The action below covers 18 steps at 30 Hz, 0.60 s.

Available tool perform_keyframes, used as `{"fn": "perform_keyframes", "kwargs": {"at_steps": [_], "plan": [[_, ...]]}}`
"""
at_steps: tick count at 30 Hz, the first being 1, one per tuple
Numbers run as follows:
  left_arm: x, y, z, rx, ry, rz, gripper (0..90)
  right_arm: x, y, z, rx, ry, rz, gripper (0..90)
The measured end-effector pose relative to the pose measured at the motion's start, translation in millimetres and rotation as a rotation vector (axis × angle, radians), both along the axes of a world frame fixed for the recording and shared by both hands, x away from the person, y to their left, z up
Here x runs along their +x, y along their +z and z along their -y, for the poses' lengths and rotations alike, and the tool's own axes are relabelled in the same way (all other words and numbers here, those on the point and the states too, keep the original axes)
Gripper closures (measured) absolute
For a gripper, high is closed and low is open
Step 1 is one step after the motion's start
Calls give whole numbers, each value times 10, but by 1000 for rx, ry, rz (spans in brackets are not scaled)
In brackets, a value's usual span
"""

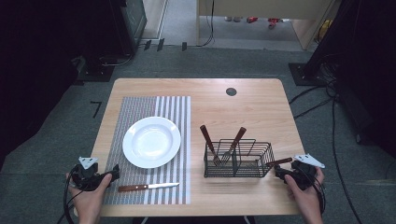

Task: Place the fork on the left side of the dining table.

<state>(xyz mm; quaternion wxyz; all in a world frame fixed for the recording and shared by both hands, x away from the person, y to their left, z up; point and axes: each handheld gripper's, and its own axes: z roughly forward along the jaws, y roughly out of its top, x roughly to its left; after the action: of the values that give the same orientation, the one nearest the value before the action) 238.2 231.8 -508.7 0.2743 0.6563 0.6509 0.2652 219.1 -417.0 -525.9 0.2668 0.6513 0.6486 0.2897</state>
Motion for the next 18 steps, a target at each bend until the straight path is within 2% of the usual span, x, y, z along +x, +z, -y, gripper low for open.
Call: {"fn": "perform_keyframes", "kwargs": {"at_steps": [4, 11, 15, 16, 17, 18], "plan": [[-7, 22, 8, 1, -4, 8, 5, 0, 0, 0, 0, 0, 0, 75], [-28, 89, 31, -21, -11, 31, 5, 0, 0, 0, 0, 0, 0, 76], [-47, 170, 73, -39, -22, 50, 4, 0, 0, 0, 0, 0, 0, 75], [-65, 243, 113, -52, -38, 66, 5, 0, 0, 0, 0, 0, 0, 75], [-65, 243, 113, -52, -38, 66, 5, 0, 0, 0, 0, 0, 0, 75], [-76, 301, 155, -53, -55, 75, 5, 0, 0, 0, 0, 0, 0, 75]]}}
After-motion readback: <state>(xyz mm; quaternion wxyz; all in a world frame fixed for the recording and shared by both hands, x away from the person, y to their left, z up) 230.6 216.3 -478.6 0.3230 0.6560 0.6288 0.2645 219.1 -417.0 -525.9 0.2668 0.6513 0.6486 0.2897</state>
